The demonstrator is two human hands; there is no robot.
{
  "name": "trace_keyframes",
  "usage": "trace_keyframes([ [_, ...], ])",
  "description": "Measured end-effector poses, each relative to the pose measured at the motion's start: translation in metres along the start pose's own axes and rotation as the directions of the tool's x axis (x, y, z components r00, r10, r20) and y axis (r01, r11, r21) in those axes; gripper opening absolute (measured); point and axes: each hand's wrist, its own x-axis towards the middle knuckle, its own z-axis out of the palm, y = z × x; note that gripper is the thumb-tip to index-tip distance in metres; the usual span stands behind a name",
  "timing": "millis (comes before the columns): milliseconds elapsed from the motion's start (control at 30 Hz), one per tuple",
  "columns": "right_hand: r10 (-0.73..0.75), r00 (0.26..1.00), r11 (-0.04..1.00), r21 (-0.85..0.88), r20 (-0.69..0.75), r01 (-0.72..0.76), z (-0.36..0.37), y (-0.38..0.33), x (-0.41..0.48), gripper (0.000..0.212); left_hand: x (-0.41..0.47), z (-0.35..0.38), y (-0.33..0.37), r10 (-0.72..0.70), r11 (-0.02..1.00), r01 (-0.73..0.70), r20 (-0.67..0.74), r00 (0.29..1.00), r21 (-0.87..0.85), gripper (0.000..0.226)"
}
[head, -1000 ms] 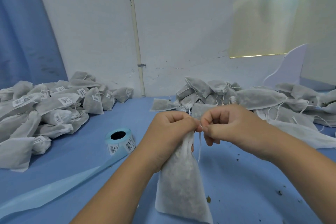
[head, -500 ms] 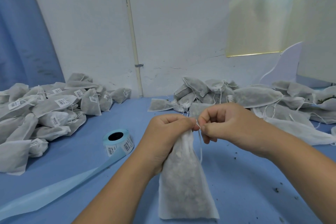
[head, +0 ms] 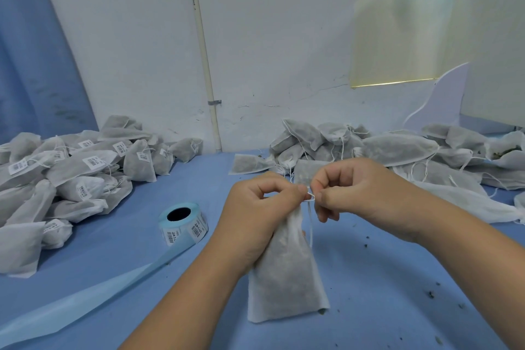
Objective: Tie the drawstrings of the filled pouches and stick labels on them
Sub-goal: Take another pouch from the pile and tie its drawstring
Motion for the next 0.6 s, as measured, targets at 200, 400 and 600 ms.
trace_keyframes([
  [200, 0.003, 0.992, 0.998, 0.064, -0.123, 0.004, 0.002, -0.003, 0.002, 0.007, 0.001, -0.002, 0.008, -0.007, 0.996, 0.009, -0.016, 1.000, 0.086, 0.019],
  [400, -0.002, 0.987, 1.000, 0.004, -0.161, 0.003, 0.008, -0.015, 0.000, 0.021, 0.004, -0.002, 0.004, 0.096, 0.972, -0.077, -0.075, 0.993, 0.222, 0.021],
  [600, -0.027, 0.942, 0.975, -0.215, -0.335, -0.049, 0.014, -0.020, -0.001, 0.010, 0.005, -0.005, 0.003, 0.162, 0.932, -0.122, -0.091, 0.983, 0.342, 0.024],
])
